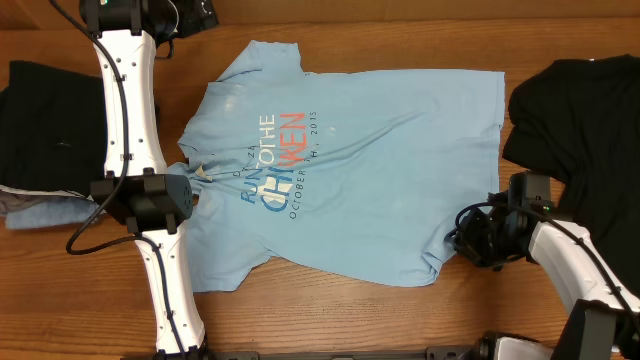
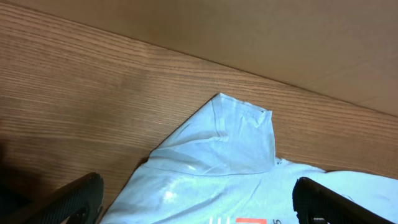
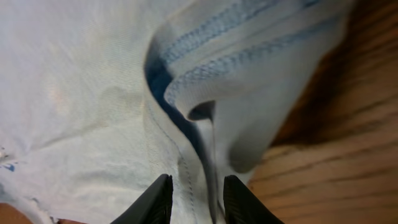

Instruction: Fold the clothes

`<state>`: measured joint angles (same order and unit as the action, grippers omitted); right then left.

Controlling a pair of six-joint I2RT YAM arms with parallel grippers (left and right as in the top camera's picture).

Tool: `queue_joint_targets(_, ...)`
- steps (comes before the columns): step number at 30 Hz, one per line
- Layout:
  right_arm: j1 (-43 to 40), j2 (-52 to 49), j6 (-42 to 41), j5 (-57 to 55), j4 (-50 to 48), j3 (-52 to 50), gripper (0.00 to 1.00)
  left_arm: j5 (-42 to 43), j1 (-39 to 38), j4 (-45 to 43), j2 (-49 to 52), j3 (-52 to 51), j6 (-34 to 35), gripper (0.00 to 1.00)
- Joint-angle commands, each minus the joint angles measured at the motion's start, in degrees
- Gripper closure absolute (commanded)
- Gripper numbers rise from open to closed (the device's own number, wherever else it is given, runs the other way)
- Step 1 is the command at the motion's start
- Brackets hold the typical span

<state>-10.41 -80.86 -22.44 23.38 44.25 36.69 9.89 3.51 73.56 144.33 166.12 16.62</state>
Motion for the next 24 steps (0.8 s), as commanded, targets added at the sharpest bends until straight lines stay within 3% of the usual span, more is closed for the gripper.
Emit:
queue_joint_targets(1, -0.15, 0.09, 0.35, 4.07, -2.45, -2.69, 0.69, 0.63, 0.22, -0.09, -0.76, 0.81, 0.98, 0.0)
queue_joint_targets(7, -0.15, 0.09, 1.9, 5.46, -3.63, -3.32, 0.69, 0.63, 0.22, -0.09, -0.76, 0.81, 0.98, 0.0)
queue_joint_targets(13, -0.15, 0.09, 1.9, 7.85, -4.17, -3.32, 0.77, 0.63, 0.2, -0.09, -0.76, 0.81, 1.01, 0.0)
queue_joint_targets(17, -0.15, 0.11, 1.92, 7.87, -4.11, -3.3, 0.96, 0.63, 0.11, -0.09, -0.76, 0.81, 0.98, 0.0)
queue_joint_targets(18, -0.15, 0.11, 1.92, 7.85, -4.02, -3.21, 0.96, 0.63, 0.13, -0.09, -0.76, 0.81, 0.98, 0.0)
queue_joint_targets(24, -0.22, 0.11, 4.87, 4.61, 6.69, 4.79, 0.96, 0.63, 0.17, -0.09, -0.76, 0.81, 0.98, 0.0)
